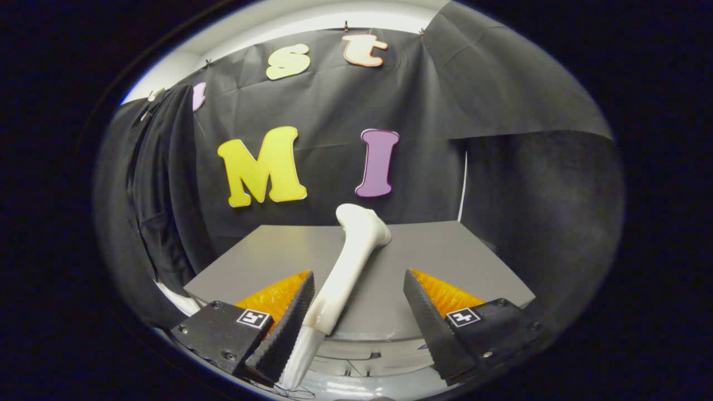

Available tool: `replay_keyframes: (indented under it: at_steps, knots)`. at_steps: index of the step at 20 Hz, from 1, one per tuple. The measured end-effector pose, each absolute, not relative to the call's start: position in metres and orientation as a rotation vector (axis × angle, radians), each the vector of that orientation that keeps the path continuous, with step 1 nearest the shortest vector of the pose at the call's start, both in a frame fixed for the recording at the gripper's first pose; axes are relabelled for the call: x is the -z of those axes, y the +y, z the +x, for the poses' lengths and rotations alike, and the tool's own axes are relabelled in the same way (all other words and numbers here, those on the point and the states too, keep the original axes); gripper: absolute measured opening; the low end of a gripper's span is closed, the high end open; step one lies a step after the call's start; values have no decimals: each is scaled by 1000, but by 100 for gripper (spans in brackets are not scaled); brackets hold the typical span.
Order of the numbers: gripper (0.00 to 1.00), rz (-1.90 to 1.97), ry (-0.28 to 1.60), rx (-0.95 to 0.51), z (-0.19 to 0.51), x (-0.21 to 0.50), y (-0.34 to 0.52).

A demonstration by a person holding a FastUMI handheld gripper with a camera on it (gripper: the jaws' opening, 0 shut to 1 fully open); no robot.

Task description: Iron the clothes twice with a garment steamer, once on the left side and once on the right side.

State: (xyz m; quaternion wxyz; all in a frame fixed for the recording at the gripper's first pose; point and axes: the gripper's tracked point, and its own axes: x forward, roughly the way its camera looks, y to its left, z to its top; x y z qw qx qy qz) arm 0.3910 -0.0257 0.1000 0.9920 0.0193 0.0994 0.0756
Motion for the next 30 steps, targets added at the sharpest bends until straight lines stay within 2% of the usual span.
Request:
replay_keyframes:
  at_steps: [4,8,12,18,22,30]
  knots:
    - [99,42,269,-208,422,-82,-11]
    - [91,74,330,-246,441,-72,2]
    - [68,173,380,-267,444,-65,7]
    - [42,230,370,-311,436,-79,21]
    - [37,204,327,-354,406,-96,35]
    - [36,203,154,-305,328,-166,82]
